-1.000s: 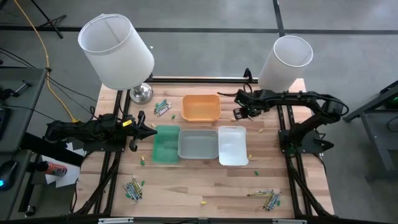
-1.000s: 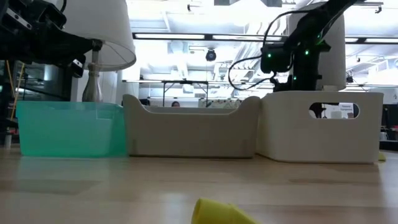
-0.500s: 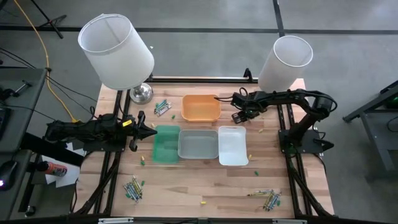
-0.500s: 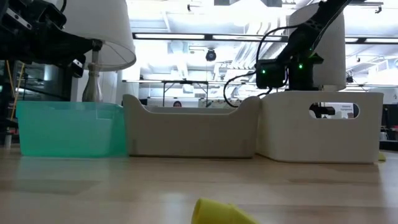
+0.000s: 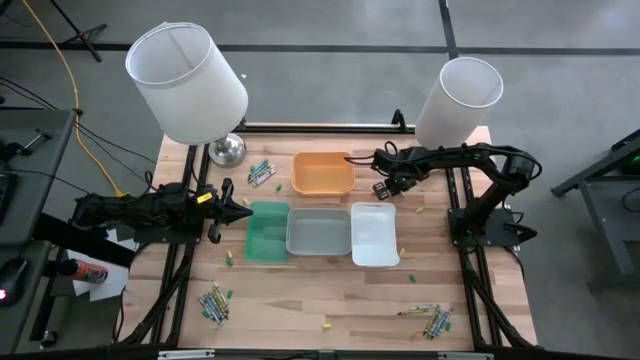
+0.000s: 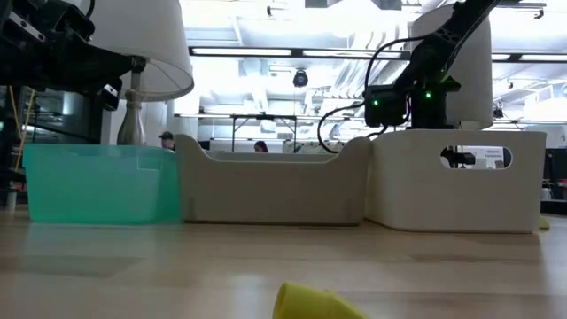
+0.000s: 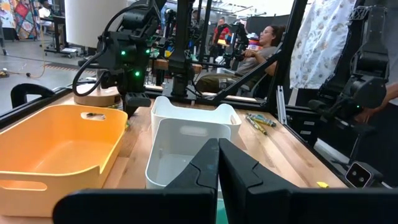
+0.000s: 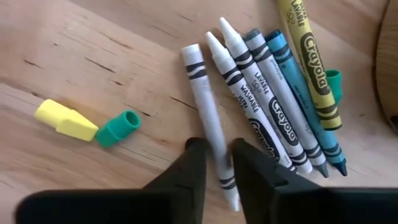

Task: Sort crayons
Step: Put the white crayon into the gray bin

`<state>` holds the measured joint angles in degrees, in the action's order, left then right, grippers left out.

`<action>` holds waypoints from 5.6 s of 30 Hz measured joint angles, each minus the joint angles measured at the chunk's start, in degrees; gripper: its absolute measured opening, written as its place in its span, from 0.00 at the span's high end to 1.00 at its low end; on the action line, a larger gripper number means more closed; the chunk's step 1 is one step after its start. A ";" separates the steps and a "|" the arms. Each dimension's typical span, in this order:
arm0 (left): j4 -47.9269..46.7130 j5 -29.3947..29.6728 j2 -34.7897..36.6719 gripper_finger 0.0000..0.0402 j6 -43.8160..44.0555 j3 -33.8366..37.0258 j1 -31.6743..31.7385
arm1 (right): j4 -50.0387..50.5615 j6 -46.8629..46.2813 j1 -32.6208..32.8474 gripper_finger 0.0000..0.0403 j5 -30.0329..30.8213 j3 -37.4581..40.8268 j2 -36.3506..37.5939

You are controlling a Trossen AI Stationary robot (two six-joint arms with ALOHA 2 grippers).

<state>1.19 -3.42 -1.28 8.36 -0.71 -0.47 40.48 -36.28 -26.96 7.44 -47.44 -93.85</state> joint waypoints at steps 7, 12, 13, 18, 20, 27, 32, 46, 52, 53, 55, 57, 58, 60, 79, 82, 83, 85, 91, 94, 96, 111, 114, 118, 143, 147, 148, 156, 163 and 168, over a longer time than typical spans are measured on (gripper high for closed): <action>-0.01 0.00 0.00 1.00 0.01 0.00 0.00 | 1.29 1.77 0.97 0.97 -1.43 0.01 1.31; 0.00 0.00 0.00 1.00 0.01 0.00 0.01 | 5.12 3.21 2.38 0.99 -2.16 -2.12 7.58; -0.01 0.00 0.00 1.00 0.00 0.00 0.01 | 5.40 3.37 2.74 0.99 -2.14 -2.80 9.63; 0.00 0.00 0.00 1.00 0.00 0.00 0.00 | 4.90 3.91 3.72 0.99 -2.11 -6.47 20.65; -0.01 0.00 0.00 1.00 0.02 0.00 0.00 | 1.78 6.10 4.21 0.99 -2.08 -7.44 24.92; 0.00 0.00 0.00 1.00 0.00 0.00 0.02 | -23.96 15.53 9.08 1.00 -11.86 -8.00 34.11; 0.00 0.00 0.00 1.00 0.01 0.00 0.02 | -33.32 19.69 13.58 1.00 -13.93 -8.00 33.90; 0.00 0.00 0.00 1.00 0.00 0.00 0.02 | -33.84 17.27 15.65 1.00 -17.69 -8.00 29.71; 0.00 0.01 0.00 1.00 0.00 0.00 0.01 | -35.33 23.49 21.88 1.00 -26.02 -8.00 16.39; 0.00 0.00 0.00 1.00 0.02 0.00 0.02 | -35.31 25.33 22.75 1.00 -26.73 -8.00 14.00; -0.02 0.00 0.00 1.00 0.00 0.00 0.01 | -35.47 27.98 24.29 1.00 -27.56 -8.00 9.34; 0.00 0.00 0.00 1.00 0.02 0.00 0.02 | -35.91 28.67 25.50 1.00 -27.54 -8.00 5.28; -0.02 0.00 0.00 1.00 0.02 0.00 0.00 | -36.43 28.61 25.94 1.00 -27.53 -8.00 3.55; 0.00 0.02 0.00 1.00 0.02 0.00 0.00 | -37.78 27.93 26.74 1.00 -27.43 -8.00 0.80; 0.44 0.00 0.00 1.00 0.04 0.00 0.02 | -37.94 18.71 27.81 0.61 -24.17 -9.42 -2.32; 3.53 0.44 -0.04 1.00 0.84 0.04 0.02 | -32.67 19.77 26.41 0.57 -24.56 -13.76 -0.98; 5.69 1.71 -0.04 1.00 2.03 0.04 0.02 | -29.94 20.92 25.73 0.56 -24.44 -15.61 -0.47; 10.59 6.13 -0.22 1.00 5.90 0.04 0.11 | -22.83 24.30 24.45 0.56 -23.84 -19.45 0.79; 15.76 14.14 -4.14 1.00 12.20 -1.90 0.09 | -9.31 31.27 20.64 0.56 -16.94 -25.52 7.55; 14.23 14.22 -11.45 1.00 12.39 -6.31 0.09 | -6.46 32.04 18.44 0.56 -12.75 -24.77 12.80; 12.26 14.10 -18.05 1.00 10.92 -10.37 0.09 | -5.76 31.67 16.79 0.56 -10.21 -23.48 16.44; -26.80 17.70 -54.65 0.99 3.10 -50.75 3.37 | -8.42 21.05 14.49 0.56 -4.52 -8.41 38.42; -30.62 17.25 -56.65 0.96 5.61 -51.63 4.86 | -12.34 18.01 15.71 0.56 -4.55 -2.80 41.09; -37.54 16.19 -58.26 0.90 12.85 -51.65 6.56 | -17.53 14.92 16.87 0.56 -4.60 2.65 42.99; -43.49 9.09 -88.75 0.62 20.13 -51.71 26.04 | -26.00 11.00 17.21 0.56 -2.57 5.18 42.71; -39.85 9.98 -90.47 0.64 17.87 -51.71 26.01 | -26.02 10.74 17.20 0.56 -1.56 5.16 42.71; -39.49 10.49 -90.85 0.64 17.48 -51.71 26.03 | -26.02 10.71 17.22 0.56 -1.33 5.16 42.73; -38.53 15.67 -93.76 0.66 13.34 -51.71 26.08 | -26.15 10.74 17.22 0.56 -1.11 5.11 42.71; -38.05 16.36 -97.01 0.66 11.92 -51.79 27.04 | -26.18 10.76 17.20 0.56 -1.03 5.11 42.71; -38.05 15.25 -98.45 0.66 11.91 -51.97 27.45 | -26.18 10.75 17.21 0.56 -1.05 5.11 42.71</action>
<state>-36.86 11.82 -99.72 20.27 -52.68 26.98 14.31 -25.53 -9.75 6.39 -42.33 -51.14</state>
